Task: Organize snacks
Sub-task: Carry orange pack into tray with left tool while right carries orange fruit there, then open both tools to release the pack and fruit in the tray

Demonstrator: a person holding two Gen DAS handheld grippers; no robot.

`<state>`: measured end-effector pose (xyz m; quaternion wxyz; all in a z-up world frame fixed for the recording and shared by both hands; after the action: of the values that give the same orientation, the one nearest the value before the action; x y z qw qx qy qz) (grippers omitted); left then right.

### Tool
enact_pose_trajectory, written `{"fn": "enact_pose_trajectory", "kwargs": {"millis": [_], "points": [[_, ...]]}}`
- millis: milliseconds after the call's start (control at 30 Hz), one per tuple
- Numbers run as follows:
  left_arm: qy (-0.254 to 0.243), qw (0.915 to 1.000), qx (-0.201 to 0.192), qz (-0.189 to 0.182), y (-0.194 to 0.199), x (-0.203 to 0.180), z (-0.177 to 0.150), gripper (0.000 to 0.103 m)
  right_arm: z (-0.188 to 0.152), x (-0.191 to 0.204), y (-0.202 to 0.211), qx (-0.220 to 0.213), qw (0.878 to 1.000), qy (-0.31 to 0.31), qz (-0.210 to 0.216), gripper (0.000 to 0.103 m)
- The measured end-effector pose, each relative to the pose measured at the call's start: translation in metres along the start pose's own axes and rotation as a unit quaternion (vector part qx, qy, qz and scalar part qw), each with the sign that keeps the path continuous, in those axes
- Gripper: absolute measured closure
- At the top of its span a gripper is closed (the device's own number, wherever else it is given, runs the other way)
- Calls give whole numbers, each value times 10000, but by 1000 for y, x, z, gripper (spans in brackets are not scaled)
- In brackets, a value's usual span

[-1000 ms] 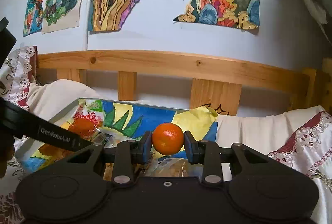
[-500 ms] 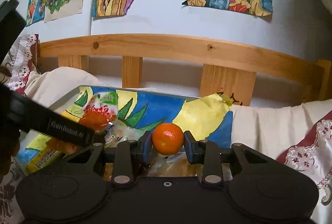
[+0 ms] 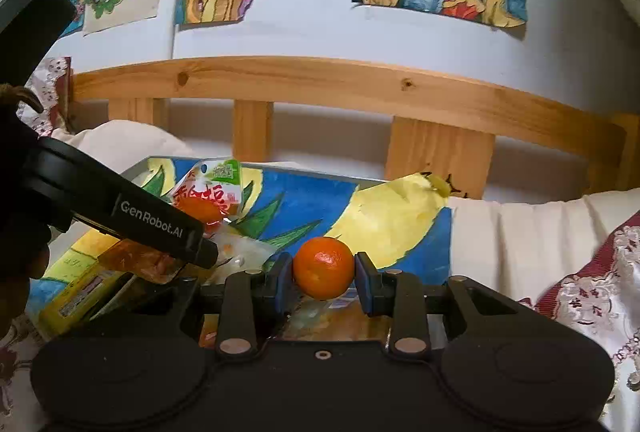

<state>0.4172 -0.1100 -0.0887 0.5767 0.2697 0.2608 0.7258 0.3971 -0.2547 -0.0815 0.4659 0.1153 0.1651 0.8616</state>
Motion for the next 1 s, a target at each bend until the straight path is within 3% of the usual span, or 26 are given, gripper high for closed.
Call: {"fn": "enact_pose_trajectory", "kwargs": {"millis": [433,733,800,1000], "points": [[35,10000,-54,-25,-7,-6,5,38,-2,-3,-3,5,10000,21,-73,67],[373,9992,-53,-117,-3,1,5,23,1,-1,-2,-57,10000,43,-46,54],[463,9988,-70,-124,-1,3,5,21,2,-1,0,-98,9999,53,-88,39],[699,9973,-163,-126,9,11,7,16,4,-2,4,-112,9999,-71,-67,35]]}}
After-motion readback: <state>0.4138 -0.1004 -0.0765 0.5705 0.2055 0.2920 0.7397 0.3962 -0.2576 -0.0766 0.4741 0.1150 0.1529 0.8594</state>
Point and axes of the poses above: each gripper's, at about its wrist camera, not at the fingertips, and y roughly against the way its jaws point, x to its left, z to its top, the point moved 9 cm from there along -y, roughly the way its jaws point, and after that the axes turned 15 degrees about z, right-handed, at the moved point
